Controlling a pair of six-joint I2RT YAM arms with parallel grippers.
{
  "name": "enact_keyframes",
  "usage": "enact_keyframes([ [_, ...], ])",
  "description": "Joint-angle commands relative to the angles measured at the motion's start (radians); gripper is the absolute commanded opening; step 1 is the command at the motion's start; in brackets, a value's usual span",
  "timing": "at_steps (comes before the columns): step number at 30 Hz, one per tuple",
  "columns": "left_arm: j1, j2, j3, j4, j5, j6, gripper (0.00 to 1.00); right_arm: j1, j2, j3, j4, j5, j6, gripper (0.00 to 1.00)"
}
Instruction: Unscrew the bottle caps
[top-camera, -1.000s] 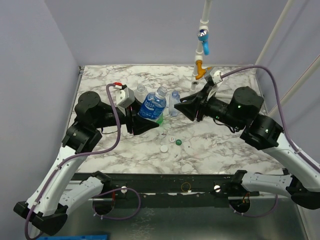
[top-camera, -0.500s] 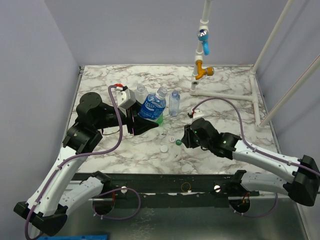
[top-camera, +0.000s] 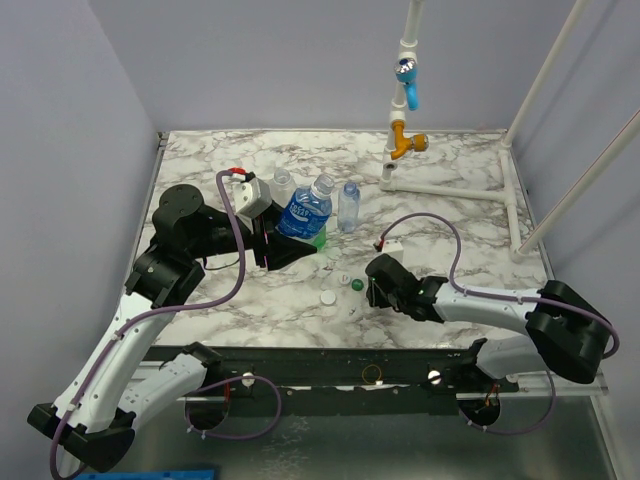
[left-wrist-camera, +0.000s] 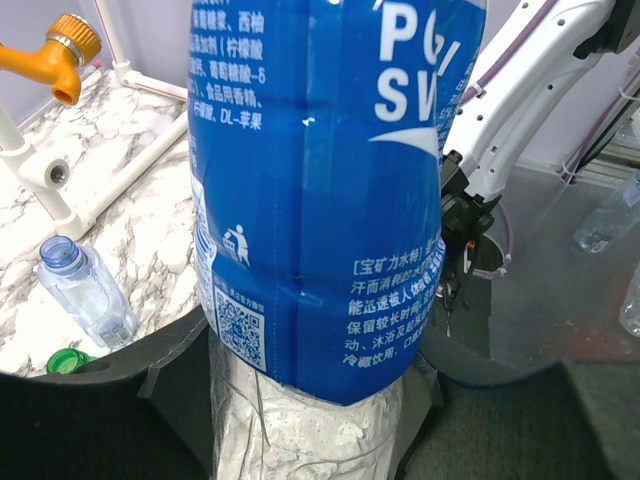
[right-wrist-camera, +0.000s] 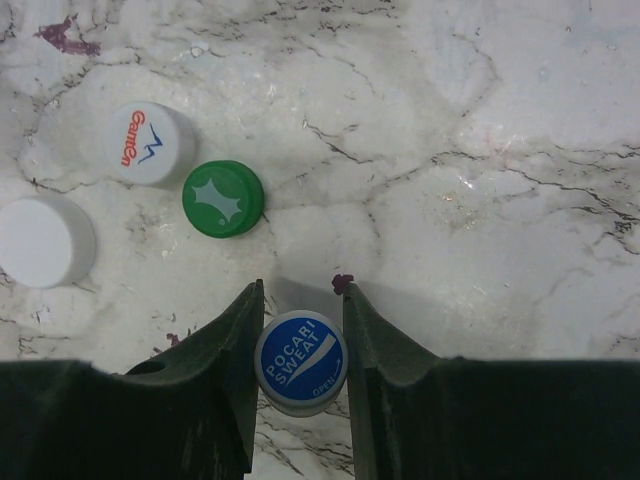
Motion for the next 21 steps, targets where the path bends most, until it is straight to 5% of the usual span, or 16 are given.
enact_keyframes([
  [1, 0.004, -0.009, -0.010, -0.004, -0.006, 0.012, 0.00, -0.003, 0.041, -0.014, 0.072, 0.071, 0.051, 0.17],
  [14, 0.004, -0.009, -0.013, 0.005, 0.002, 0.006, 0.00, 0.000, 0.098, -0.007, 0.030, 0.076, 0.118, 0.56],
  [21, 0.004, -0.012, -0.016, 0.012, 0.006, 0.002, 0.00, -0.001, 0.044, -0.006, -0.021, 0.070, 0.132, 0.58],
])
